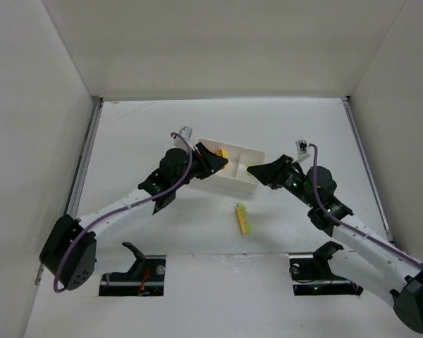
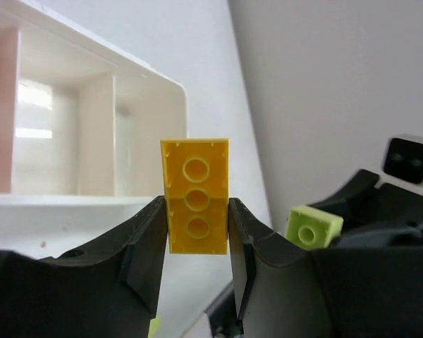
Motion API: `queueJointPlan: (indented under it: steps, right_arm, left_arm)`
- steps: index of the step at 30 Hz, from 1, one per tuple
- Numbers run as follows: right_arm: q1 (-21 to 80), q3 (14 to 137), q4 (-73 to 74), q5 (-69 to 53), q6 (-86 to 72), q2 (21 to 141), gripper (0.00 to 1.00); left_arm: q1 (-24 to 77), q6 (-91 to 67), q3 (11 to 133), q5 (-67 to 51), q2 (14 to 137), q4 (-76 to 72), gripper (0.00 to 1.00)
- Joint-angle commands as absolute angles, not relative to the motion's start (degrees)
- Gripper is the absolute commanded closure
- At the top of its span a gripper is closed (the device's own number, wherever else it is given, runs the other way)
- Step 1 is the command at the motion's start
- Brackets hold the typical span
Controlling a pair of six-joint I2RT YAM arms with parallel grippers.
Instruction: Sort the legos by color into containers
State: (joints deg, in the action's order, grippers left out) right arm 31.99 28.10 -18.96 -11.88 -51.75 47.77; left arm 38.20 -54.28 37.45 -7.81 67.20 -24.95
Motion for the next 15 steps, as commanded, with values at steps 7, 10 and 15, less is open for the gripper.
queueJointPlan:
  steps: [7, 10, 15]
  right_arm:
    - [32.65, 28.39, -13.18, -2.46, -43.95, 48.25, 0.74]
    - [32.74, 29.09, -12.92, -0.62, -42.72, 49.48, 0.73]
    - [32.83, 30.58, -12.39, 1.32, -40.7, 52.73, 0.73]
  left_arm:
    - [43.54, -34.2, 52.37, 9.83, 79.26, -10.56, 0.78]
    - [44.42, -30.95, 55.36, 12.3, 83.04, -9.23, 0.77]
    - [45.13, -27.86, 59.67, 13.45, 89.55, -8.44, 0.73]
